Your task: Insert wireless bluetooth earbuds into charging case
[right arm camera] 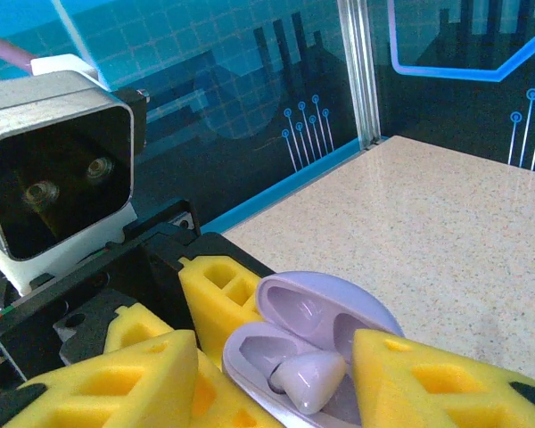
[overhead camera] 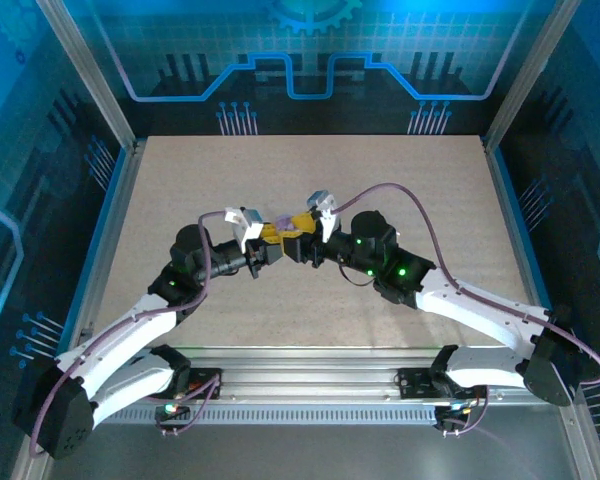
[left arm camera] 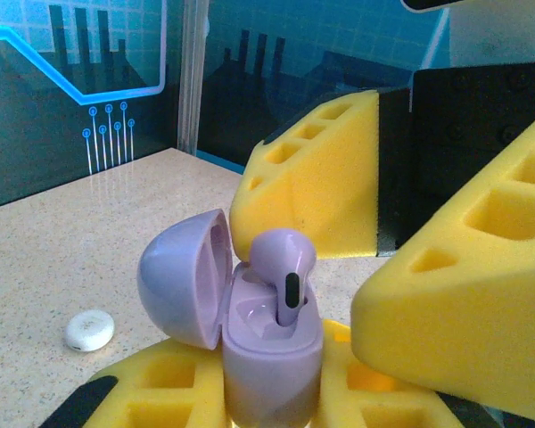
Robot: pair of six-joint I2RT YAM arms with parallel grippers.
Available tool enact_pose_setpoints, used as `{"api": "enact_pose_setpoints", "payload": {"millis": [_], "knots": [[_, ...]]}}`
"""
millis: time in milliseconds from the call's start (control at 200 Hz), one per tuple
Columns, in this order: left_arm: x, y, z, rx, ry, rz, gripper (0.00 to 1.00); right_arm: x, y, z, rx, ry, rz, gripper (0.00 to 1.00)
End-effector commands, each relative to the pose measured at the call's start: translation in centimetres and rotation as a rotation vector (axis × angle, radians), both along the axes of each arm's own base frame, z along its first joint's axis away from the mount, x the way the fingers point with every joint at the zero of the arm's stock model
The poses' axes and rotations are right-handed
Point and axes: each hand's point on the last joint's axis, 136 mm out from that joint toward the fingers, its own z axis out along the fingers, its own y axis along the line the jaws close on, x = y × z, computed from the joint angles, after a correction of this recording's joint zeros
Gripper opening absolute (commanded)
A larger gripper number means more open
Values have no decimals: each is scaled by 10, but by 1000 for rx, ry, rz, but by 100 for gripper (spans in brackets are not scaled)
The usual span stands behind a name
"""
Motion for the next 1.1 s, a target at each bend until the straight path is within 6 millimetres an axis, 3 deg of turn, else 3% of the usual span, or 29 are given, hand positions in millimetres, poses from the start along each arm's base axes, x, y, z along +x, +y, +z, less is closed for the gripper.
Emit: {"api": "enact_pose_setpoints", "payload": {"millis": [0, 725, 1096], "knots": [[-5, 0, 39, -43, -116, -7, 16, -6, 0, 17, 27, -16, 21, 53], [-2, 1, 33, -21, -102, 7, 16, -21, -1, 54, 99, -62, 84, 63], [0, 0, 30, -12, -99, 9, 16, -17, -23, 70, 154, 8, 45, 63]]}}
